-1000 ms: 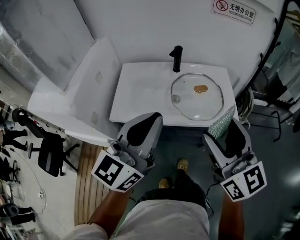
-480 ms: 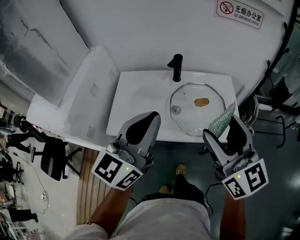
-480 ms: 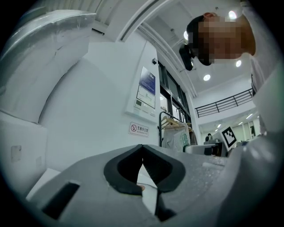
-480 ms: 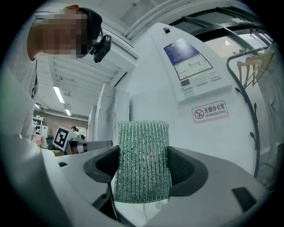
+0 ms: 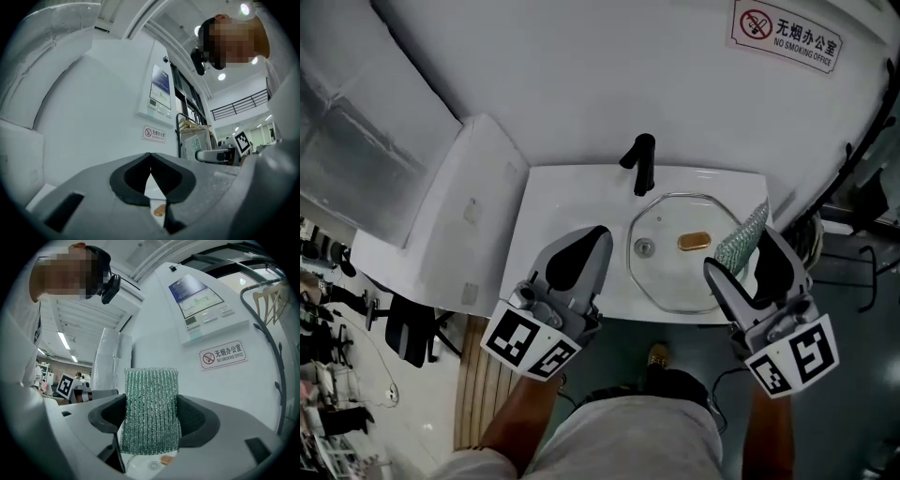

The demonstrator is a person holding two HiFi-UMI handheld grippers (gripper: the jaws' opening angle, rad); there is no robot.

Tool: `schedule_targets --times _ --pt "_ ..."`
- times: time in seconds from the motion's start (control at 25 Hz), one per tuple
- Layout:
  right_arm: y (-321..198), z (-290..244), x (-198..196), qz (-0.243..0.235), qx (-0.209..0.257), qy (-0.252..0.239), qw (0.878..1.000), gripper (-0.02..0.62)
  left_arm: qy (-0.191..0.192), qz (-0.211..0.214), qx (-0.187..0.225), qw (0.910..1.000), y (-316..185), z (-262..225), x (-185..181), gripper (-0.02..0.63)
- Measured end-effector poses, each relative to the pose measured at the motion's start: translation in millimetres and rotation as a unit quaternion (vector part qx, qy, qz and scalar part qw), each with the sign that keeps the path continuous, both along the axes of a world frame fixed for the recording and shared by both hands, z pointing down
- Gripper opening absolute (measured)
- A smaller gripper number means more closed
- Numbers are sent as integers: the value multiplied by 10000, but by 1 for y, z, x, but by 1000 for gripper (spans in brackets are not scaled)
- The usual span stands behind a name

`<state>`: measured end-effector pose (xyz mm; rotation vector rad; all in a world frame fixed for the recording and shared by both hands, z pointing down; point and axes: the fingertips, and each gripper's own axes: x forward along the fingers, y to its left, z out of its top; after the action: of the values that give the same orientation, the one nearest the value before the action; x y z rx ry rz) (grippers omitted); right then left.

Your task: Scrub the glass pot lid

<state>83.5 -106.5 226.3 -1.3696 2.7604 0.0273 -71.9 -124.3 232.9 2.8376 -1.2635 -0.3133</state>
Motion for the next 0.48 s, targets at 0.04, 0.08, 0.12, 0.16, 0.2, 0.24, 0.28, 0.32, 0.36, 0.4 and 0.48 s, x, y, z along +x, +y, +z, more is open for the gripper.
schedule_targets --times 0.04,0.08,0.12,0.16,0.2,0.24,0.28,0.32,0.36,0.4,0.48 --pt "-8 2 3 -40 -15 15 10000 333 -18 -30 -21 10000 -6 2 3 15" --pt "-15 4 6 -81 -35 31 10000 331 -39 -59 -43 10000 -12 5 6 15" --pt "-22 6 8 -124 -61 49 9999 333 -63 -87 -68 9999 -18 7 9 15" --pt "-29 9 10 -174 -92 75 9998 333 -87 -118 -97 9998 -23 10 12 15" --pt "-36 11 12 -235 -123 109 9996 331 -108 -151 -134 9997 -28 13 14 15" --pt "-42 13 13 -306 -152 158 9993 333 -125 -182 -181 9996 -33 15 16 15" --pt "-48 14 13 -384 -176 226 9989 333 -145 -208 -235 9994 -38 18 17 15" --pt "-54 16 13 -463 -194 313 9982 333 -171 -225 -292 9992 -42 21 18 15" --pt "-60 18 13 -540 -208 414 9975 331 -206 -234 -353 9989 -47 25 19 15" --pt "-66 20 13 -612 -224 525 9965 333 -246 -240 -421 9985 -51 29 20 15" --pt "-77 26 11 -743 -274 755 9940 331 -329 -253 -580 9975 -58 40 20 15"
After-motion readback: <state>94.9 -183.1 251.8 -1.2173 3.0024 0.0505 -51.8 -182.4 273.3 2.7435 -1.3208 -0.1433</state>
